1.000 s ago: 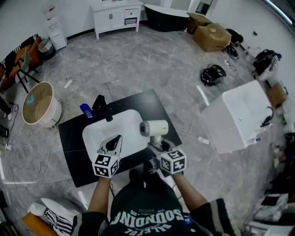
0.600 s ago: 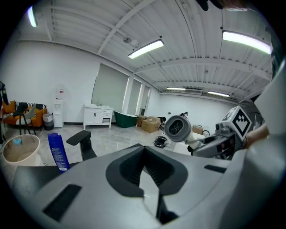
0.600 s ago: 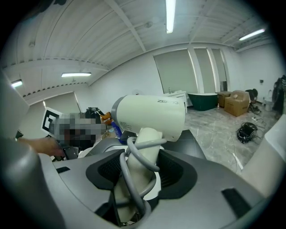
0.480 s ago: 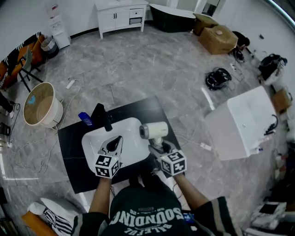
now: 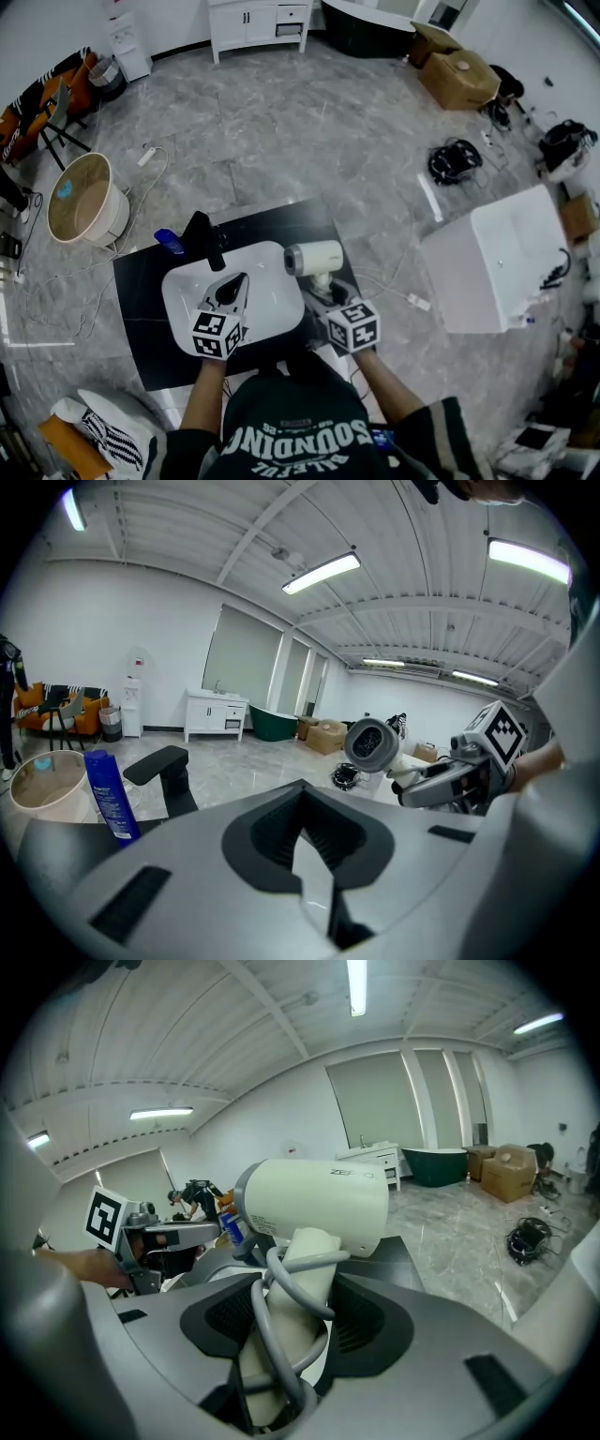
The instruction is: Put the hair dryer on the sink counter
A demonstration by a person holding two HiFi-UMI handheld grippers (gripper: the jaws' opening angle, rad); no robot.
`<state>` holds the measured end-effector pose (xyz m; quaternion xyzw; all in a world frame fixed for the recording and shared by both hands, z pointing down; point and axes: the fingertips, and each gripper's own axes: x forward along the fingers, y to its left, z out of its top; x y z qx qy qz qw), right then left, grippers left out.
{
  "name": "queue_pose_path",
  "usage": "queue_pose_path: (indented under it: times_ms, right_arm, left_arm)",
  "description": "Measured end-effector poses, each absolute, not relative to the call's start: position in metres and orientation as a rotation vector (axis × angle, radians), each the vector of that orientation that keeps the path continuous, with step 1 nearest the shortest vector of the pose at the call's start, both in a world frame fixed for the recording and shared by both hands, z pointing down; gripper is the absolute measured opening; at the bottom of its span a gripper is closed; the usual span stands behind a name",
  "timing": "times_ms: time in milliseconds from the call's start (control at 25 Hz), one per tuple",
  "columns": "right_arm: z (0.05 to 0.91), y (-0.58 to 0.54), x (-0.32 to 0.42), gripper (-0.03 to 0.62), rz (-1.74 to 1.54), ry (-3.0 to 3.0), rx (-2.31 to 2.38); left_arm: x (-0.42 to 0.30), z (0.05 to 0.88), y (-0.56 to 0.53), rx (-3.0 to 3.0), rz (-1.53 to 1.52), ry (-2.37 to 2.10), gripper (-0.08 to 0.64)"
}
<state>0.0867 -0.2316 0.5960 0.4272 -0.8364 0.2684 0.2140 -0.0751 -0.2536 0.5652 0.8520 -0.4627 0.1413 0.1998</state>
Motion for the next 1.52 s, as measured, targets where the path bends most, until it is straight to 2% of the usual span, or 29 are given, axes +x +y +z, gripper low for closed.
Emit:
queue_pose_path:
  times_ms: [800,1520]
  right_arm:
    - [0.615,-0.328,0.070,0.216,0.713,-2.348,0.998]
    - [0.678,-0.377,0.061,0.218,0.677,-2.266,0.926]
  left_arm:
    - [-0.095,0.591,-0.284,2.182,0.395,-1.455,0.000]
    - [-0.105,0.625,-0.276,2.046,0.439,-1.477,0.000]
